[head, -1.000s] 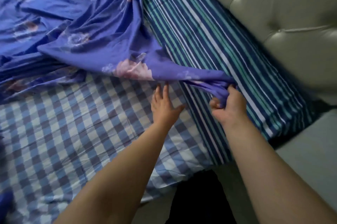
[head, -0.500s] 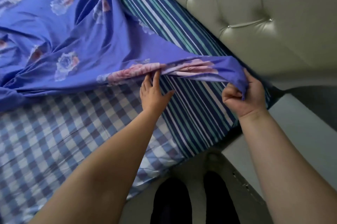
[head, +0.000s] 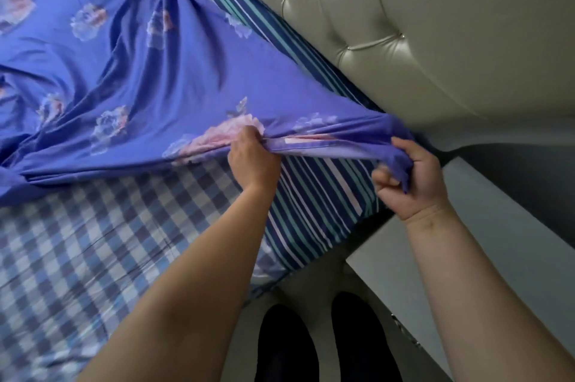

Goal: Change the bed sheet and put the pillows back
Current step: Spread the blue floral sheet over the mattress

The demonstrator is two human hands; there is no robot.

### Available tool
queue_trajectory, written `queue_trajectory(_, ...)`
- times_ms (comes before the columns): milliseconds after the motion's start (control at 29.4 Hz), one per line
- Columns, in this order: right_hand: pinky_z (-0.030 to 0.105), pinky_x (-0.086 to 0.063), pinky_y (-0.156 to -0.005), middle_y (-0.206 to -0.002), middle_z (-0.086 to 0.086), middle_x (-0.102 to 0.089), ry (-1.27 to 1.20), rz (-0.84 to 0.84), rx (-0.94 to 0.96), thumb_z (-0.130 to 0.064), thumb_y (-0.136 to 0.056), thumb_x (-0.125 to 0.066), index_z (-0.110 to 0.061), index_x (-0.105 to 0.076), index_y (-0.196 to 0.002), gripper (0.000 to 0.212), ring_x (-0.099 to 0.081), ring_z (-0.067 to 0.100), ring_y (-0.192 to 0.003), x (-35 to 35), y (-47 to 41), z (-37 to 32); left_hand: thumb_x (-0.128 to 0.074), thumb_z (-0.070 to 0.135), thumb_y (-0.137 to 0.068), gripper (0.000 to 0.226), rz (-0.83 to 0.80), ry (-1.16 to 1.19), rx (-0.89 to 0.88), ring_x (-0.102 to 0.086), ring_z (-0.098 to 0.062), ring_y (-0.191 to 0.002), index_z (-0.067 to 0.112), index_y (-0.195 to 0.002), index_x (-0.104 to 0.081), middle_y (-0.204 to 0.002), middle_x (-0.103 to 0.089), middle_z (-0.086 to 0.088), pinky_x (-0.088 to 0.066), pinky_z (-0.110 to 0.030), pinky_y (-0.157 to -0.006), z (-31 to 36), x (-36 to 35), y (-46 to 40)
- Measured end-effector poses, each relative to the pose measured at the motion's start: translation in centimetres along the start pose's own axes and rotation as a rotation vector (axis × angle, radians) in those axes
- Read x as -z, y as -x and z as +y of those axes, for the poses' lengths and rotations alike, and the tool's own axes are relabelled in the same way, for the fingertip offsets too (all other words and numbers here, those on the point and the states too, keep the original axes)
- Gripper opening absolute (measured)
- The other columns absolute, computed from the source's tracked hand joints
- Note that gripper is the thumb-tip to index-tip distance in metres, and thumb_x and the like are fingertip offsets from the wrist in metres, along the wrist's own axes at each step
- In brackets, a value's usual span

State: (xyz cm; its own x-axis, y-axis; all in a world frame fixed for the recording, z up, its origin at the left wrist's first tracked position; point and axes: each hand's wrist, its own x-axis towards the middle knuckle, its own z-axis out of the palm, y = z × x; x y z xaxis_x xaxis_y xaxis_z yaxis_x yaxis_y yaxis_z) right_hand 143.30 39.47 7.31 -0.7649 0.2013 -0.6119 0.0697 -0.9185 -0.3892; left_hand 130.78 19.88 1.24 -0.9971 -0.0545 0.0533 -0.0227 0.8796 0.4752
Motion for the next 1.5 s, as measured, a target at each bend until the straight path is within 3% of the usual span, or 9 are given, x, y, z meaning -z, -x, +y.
queue_trajectory(170, 0.011, -0.027, -0.036, -0.035, -0.005, -0.040, -0.229, 0.213, 0.124, -0.008, -0.064, -0.047, -0.016, -0.054, -0.045, 0.022, -0.030, 0.005, -0.027, 2.5, -0.8, -1.8, -0.050, 0.015, -0.082, 0.032, -0.148, -0.217, 0.193, -0.045, -0.038, -0.113, 0.013, -0.114, -0.048, -0.125, -0.046, -0.015, -0.036, -0.042, -0.093, -1.3, 0.3, -0.1)
queue_trajectory(340, 0.021, -0.047, -0.063, -0.073, 0.006, -0.058, -0.281, 0.368, 0.093, -0.029, -0.093, -0.052, -0.013, -0.057, -0.086, 0.018, -0.056, 0.014, -0.064, 5.8, -3.0, -1.1, -0.049, 0.021, -0.080, 0.026, -0.261, -0.330, -0.159, -0.047, -0.032, -0.112, 0.019, -0.105, -0.056, -0.112, -0.063, -0.009, -0.035, -0.040, -0.089, 3.2, -1.0, 2.8)
queue_trajectory(578, 0.044, -0.020, -0.117, -0.153, 0.014, -0.028, -0.080, 0.125, -0.392, -0.085, -0.067, -0.047, -0.011, -0.025, -0.149, 0.112, -0.025, 0.029, -0.142, 6.5, -4.9, 5.2, -0.047, 0.011, -0.081, 0.048, -0.544, -0.332, -0.249, -0.046, -0.035, -0.115, 0.019, -0.129, -0.045, -0.116, -0.059, -0.019, -0.037, -0.039, -0.090, 8.3, -4.1, 4.5)
queue_trajectory(714, 0.034, -0.041, -0.105, -0.133, 0.023, -0.054, 0.012, 0.177, -0.284, -0.054, -0.090, -0.051, -0.010, -0.046, -0.138, 0.065, -0.053, 0.032, -0.123, 3.4, -7.3, 5.6, -0.049, 0.019, -0.088, 0.049, -0.753, -0.217, -0.351, -0.051, -0.036, -0.112, 0.021, -0.136, -0.042, -0.120, -0.054, -0.019, -0.043, -0.039, -0.088, 7.9, -5.7, 6.0)
queue_trajectory(850, 0.023, -0.054, -0.045, -0.083, 0.012, -0.062, 0.210, 0.450, -0.046, -0.018, -0.099, -0.042, -0.014, -0.053, -0.111, 0.017, -0.065, 0.021, -0.062, 2.5, -9.3, 4.4, -0.050, 0.010, -0.086, 0.040, -0.505, -0.006, -0.364, -0.058, -0.032, -0.098, 0.021, -0.125, -0.049, -0.132, -0.042, -0.004, -0.045, -0.038, -0.064, 5.4, -6.4, 7.3)
queue_trajectory(1088, 0.045, -0.050, -0.094, -0.128, 0.010, -0.056, 0.410, 0.584, 0.102, -0.030, -0.098, -0.046, -0.015, -0.047, -0.134, 0.040, -0.057, 0.028, -0.111, 4.1, -11.6, 2.4, -0.053, 0.033, -0.091, 0.025, -0.342, -0.193, -0.107, -0.043, -0.031, -0.113, 0.022, -0.110, -0.067, -0.117, -0.057, -0.005, -0.035, -0.037, -0.091, -1.0, -7.1, 5.2)
queue_trajectory(1190, 0.042, -0.056, -0.080, -0.122, 0.010, -0.059, 0.362, 0.627, 0.114, -0.031, -0.099, -0.045, -0.010, -0.049, -0.130, 0.038, -0.063, 0.025, -0.098, 5.4, -12.4, 1.3, -0.054, 0.026, -0.091, 0.016, -0.263, 0.002, 0.069, -0.046, -0.030, -0.113, 0.017, -0.103, -0.058, -0.108, -0.057, -0.002, -0.034, -0.032, -0.088, -2.6, -6.9, 4.4)
queue_trajectory(1292, 0.028, -0.054, -0.050, -0.097, 0.005, -0.061, 0.237, 0.648, 0.149, -0.026, -0.101, -0.041, -0.012, -0.053, -0.113, 0.021, -0.061, 0.014, -0.069, 6.0, -12.4, 0.5, -0.066, 0.048, -0.081, 0.078, -0.423, -0.066, 0.009, -0.028, -0.023, -0.137, 0.017, -0.142, -0.029, -0.147, -0.035, -0.002, -0.028, -0.037, -0.110, -2.2, -7.1, 4.6)
queue_trajectory(1496, 0.040, -0.058, -0.053, -0.068, 0.007, -0.073, 0.018, 0.480, 0.098, -0.015, -0.097, -0.042, -0.012, -0.062, -0.087, 0.022, -0.071, 0.025, -0.060, 6.2, -10.5, 0.2, -0.065, 0.057, -0.075, 0.102, -0.493, -0.154, -0.178, 0.000, -0.023, -0.147, 0.034, -0.150, 0.000, -0.160, 0.004, 0.001, -0.003, -0.041, -0.117, 1.9, -9.6, 4.5)
